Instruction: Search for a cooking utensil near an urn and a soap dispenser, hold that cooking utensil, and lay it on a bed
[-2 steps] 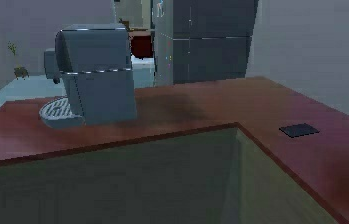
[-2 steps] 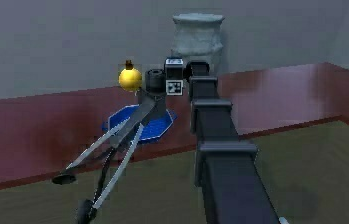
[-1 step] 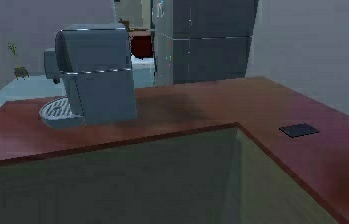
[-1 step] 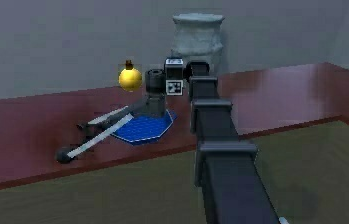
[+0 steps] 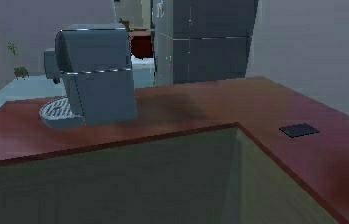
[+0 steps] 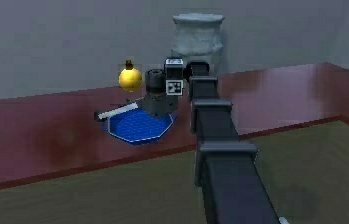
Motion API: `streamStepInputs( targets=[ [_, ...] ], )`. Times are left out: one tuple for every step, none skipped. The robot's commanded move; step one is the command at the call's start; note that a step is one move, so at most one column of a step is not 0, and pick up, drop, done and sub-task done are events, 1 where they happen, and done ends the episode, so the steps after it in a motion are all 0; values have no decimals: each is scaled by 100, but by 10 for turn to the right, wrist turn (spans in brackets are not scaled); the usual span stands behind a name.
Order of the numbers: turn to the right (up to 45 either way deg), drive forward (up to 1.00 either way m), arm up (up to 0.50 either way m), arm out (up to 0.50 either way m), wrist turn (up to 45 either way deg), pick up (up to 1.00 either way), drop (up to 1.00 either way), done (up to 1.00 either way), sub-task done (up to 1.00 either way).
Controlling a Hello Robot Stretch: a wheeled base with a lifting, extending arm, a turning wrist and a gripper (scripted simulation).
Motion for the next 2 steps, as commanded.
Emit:
streamStepInputs(
  targets=[
    [0, 0, 0, 0, 90, 0, 0, 0, 0],
    [0, 0, -12, 0, 0, 0, 0, 0, 0]
  ],
)
